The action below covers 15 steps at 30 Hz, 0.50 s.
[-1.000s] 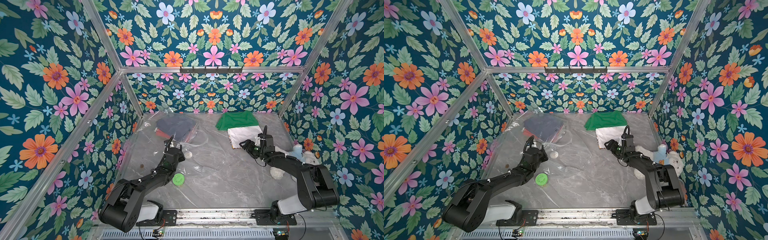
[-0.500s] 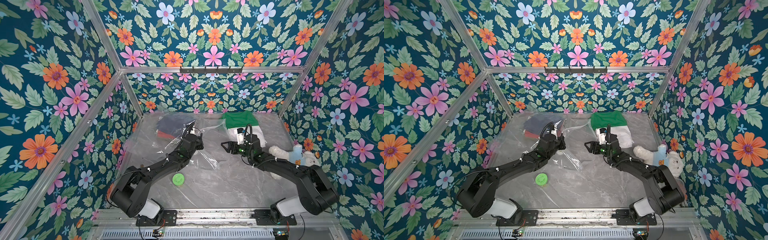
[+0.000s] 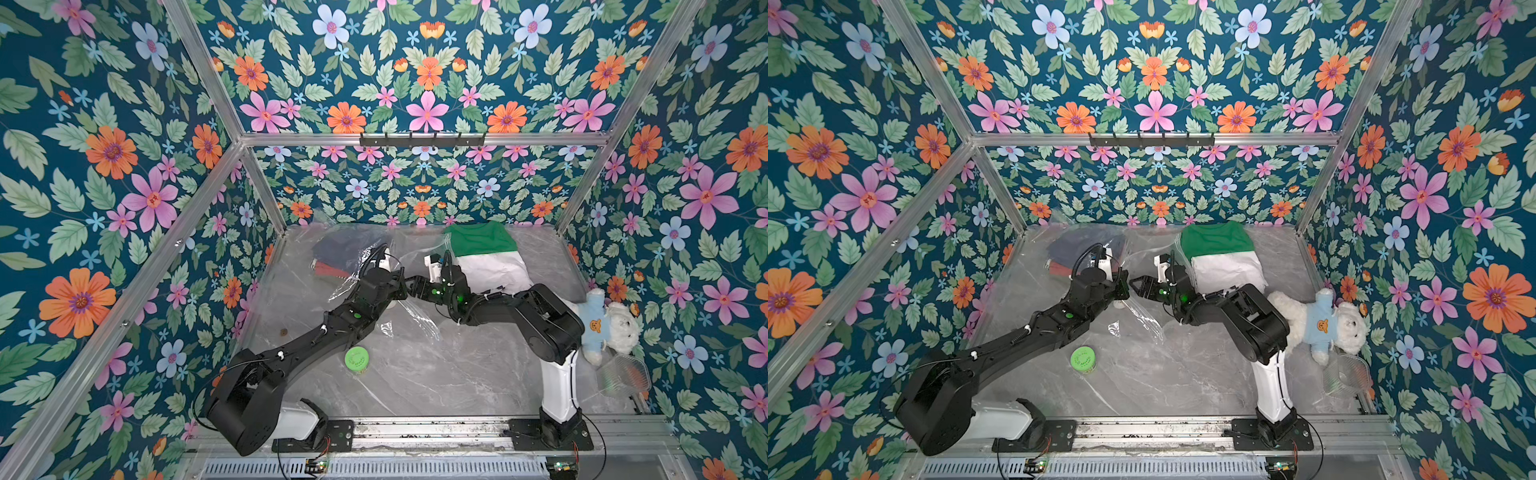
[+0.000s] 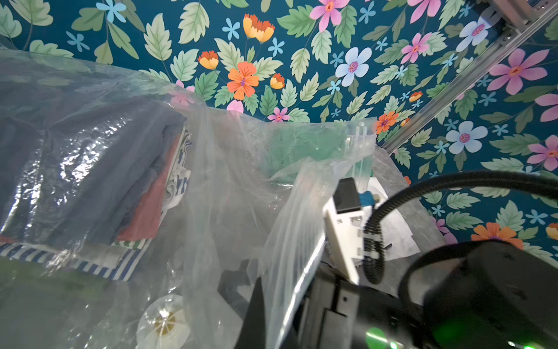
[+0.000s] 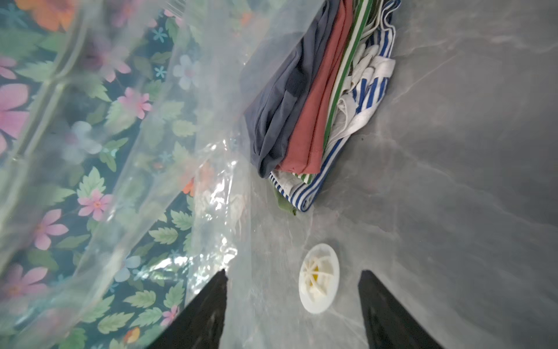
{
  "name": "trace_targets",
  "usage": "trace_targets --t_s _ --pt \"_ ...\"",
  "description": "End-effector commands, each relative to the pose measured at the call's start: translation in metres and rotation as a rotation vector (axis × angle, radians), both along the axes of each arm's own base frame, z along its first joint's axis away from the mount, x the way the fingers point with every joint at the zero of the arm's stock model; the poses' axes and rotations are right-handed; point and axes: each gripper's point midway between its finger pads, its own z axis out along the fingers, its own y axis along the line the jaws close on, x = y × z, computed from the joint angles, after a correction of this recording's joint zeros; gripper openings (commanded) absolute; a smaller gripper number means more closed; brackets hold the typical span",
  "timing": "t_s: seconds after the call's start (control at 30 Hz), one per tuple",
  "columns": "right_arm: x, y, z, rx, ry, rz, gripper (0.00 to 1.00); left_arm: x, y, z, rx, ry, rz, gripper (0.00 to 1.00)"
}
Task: Take the tank top out of the vacuum bag
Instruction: Take out the tank top from the vacuum bag.
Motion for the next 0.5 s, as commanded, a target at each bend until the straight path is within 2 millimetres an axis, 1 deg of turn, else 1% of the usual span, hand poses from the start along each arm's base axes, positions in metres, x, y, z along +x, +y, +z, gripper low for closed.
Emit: trace_targets --t_s 0.0,0.17,0.23,0.33,0.47 --pt "0.013 0.016 0.009 0.115 0.031 -0.025 0.70 0.001 0.002 0.004 0.005 -0.015 0.005 0.00" --pt "0.023 0.037 0.002 0.156 0.076 -0.015 0.69 0.000 -0.002 0.010 -0.018 -0.029 -0.017 0.00" --pt "0.029 0.044 -0.006 0.147 0.100 -0.006 0.69 -0.001 -0.002 0.013 -0.017 -0.038 -0.024 0.00" --pt "0.040 0.049 -0.019 0.144 0.141 -0.020 0.69 -0.003 0.000 0.021 -0.012 -0.060 -0.025 0.00" --pt "0.046 0.060 -0.035 0.171 0.210 -0.013 0.68 -0.006 0.002 0.027 -0.016 -0.075 -0.025 0.00"
